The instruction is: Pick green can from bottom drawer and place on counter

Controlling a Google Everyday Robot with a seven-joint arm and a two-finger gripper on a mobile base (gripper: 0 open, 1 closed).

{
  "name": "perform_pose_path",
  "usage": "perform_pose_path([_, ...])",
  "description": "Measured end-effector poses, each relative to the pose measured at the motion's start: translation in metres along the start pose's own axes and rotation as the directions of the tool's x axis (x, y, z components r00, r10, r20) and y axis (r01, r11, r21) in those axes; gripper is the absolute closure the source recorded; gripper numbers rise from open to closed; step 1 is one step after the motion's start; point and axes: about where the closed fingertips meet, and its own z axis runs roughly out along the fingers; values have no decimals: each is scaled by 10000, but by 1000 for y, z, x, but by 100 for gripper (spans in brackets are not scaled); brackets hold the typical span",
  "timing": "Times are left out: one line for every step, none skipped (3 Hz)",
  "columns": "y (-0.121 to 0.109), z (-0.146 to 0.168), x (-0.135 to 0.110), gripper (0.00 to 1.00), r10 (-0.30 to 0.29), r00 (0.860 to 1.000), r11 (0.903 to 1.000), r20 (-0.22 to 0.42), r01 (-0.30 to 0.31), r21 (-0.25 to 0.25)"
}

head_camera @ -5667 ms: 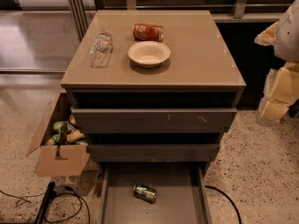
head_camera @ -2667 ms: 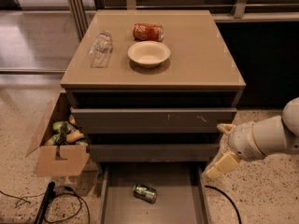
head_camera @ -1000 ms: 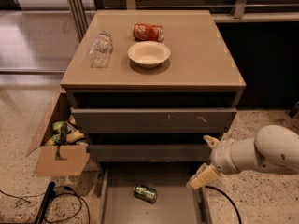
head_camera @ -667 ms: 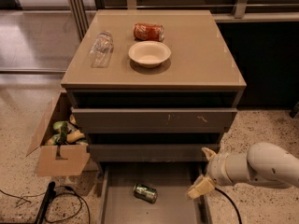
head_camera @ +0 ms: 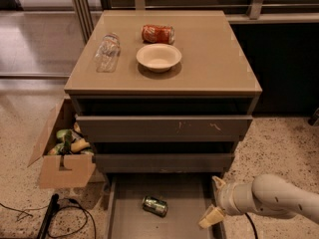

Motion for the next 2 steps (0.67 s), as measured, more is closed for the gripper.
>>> perform_pose_path([4, 36, 5, 0, 65, 10000, 9994, 44, -64, -332])
perform_pose_path([13, 60, -29, 0, -115, 9971, 9989, 750, 149, -449])
